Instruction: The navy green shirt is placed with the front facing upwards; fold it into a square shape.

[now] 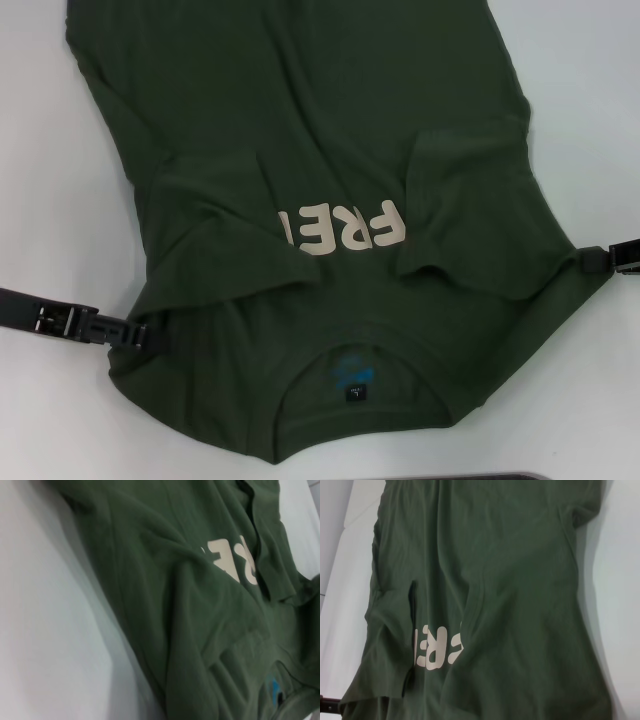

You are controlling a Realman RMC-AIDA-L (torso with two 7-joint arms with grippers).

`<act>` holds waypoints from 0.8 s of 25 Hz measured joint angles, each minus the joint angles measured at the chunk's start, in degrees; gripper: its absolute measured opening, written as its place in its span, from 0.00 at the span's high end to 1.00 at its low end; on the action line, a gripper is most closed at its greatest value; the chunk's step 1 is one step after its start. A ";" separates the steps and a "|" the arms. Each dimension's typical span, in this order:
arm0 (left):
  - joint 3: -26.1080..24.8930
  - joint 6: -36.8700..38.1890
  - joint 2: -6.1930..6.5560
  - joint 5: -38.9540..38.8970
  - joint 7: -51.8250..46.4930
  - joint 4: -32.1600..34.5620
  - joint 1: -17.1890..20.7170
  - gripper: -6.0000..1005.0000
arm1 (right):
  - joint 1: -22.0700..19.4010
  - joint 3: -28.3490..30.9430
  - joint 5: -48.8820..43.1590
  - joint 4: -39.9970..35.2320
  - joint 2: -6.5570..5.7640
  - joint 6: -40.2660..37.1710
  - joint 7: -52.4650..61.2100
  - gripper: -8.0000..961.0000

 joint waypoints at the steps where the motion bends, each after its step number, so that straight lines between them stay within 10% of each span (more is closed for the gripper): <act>1: 0.13 0.20 0.00 0.02 0.02 0.00 -0.03 0.17 | 0.00 0.00 0.00 0.00 -0.01 0.00 0.00 0.96; 20: 1.99 -0.91 -0.22 0.56 -0.22 0.51 0.09 0.18 | 0.00 0.00 0.00 0.01 -0.03 0.00 -0.14 0.96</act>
